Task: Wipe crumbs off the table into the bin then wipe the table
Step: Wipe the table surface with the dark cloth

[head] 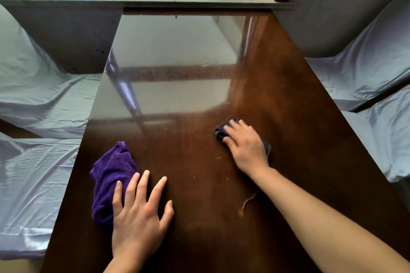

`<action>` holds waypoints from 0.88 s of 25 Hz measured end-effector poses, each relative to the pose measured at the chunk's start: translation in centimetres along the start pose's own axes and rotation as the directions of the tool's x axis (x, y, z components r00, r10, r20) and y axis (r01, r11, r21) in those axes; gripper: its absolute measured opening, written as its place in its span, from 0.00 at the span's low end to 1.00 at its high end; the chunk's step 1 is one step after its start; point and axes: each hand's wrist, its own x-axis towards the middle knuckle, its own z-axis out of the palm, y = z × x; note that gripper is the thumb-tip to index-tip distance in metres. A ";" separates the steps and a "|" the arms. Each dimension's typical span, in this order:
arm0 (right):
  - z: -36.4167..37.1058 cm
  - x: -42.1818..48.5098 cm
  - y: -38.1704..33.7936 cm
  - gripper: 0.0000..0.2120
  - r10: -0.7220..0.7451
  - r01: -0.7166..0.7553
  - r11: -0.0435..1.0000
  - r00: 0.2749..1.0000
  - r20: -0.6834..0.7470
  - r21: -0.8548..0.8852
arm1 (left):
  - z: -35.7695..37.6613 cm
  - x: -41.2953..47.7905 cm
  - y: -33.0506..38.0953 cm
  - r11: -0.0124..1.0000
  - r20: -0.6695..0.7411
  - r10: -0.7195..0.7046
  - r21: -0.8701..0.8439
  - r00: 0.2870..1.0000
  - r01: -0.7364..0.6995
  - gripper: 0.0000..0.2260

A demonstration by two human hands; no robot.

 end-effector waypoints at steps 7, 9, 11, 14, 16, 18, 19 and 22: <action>-0.3 -10.4 -5.0 0.16 -0.338 0.333 0.940 0.937 0.083 0.073 | -0.3 -0.1 0.2 1.000 0.013 -0.007 0.003 1.000 0.007 0.27; -0.5 -12.6 -5.8 0.13 -0.408 0.401 0.911 0.909 0.079 0.096 | -0.3 0.0 0.1 1.000 0.013 -0.004 0.001 1.000 0.004 0.28; -0.7 -14.2 -6.1 0.10 -0.491 0.478 0.866 0.869 0.065 0.145 | -0.3 -0.1 0.1 1.000 0.017 -0.004 0.004 1.000 0.004 0.28; -1.9 -13.9 -6.7 0.07 -0.392 0.338 0.833 0.919 0.037 0.438 | -0.3 -0.1 0.2 1.000 0.015 -0.006 0.002 1.000 0.006 0.28; -3.2 -11.8 -7.1 0.06 -0.038 -0.049 0.727 0.993 0.112 0.685 | -0.4 -0.1 0.1 1.000 0.030 -0.006 0.012 1.000 0.005 0.27; -4.2 -9.3 -6.1 0.09 0.243 -0.383 0.578 0.924 0.296 0.720 | -0.7 0.0 0.2 1.000 0.035 -0.013 0.020 0.999 0.013 0.27; -5.0 -8.2 -5.2 0.08 0.308 -0.442 0.675 0.897 0.318 0.591 | -0.8 -0.1 0.3 1.000 0.042 -0.018 0.026 0.999 0.017 0.27; -6.7 -7.7 -2.6 0.10 0.317 -0.319 0.945 0.948 0.034 0.079 | -1.0 0.0 0.5 0.999 0.053 -0.024 0.025 0.998 0.022 0.27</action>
